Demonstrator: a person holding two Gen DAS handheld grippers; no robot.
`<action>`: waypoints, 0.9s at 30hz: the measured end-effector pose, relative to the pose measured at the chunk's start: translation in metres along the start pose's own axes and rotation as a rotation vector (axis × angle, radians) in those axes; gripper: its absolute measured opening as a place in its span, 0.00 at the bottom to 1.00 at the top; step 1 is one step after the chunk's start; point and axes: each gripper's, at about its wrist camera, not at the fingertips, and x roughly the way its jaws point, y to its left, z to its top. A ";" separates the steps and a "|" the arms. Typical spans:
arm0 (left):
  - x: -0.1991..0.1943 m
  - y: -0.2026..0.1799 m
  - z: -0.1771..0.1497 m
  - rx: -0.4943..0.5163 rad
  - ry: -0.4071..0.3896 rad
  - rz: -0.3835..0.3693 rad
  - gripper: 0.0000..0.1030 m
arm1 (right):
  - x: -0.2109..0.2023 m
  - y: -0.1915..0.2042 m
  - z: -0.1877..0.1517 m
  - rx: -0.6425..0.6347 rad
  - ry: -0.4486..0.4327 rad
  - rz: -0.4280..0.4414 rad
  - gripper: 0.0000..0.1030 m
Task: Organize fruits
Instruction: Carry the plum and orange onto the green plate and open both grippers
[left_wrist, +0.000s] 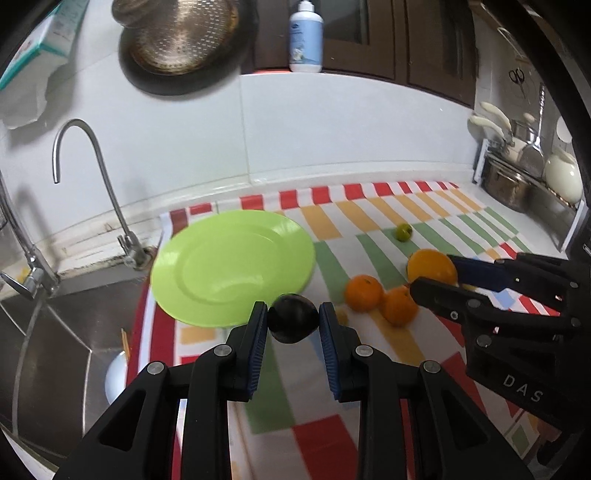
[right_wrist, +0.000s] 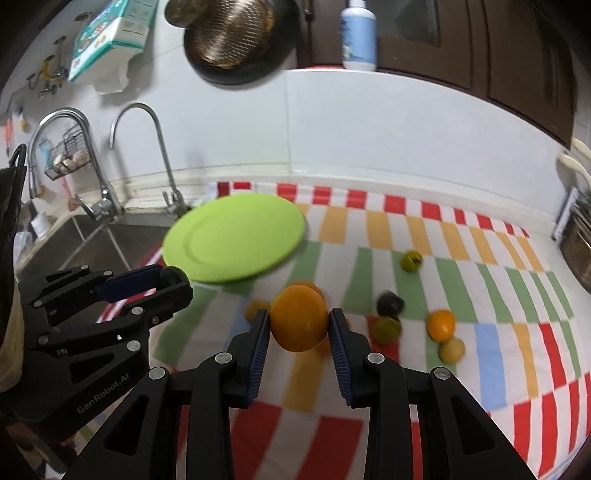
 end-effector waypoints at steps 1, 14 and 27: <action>0.001 0.005 0.001 -0.007 -0.003 -0.001 0.28 | 0.003 0.003 0.005 -0.009 -0.007 0.003 0.33; 0.046 0.063 0.013 -0.027 0.050 0.030 0.28 | 0.071 0.039 0.054 -0.093 0.033 0.100 0.33; 0.108 0.091 0.008 -0.041 0.167 -0.016 0.28 | 0.154 0.039 0.061 -0.048 0.194 0.134 0.33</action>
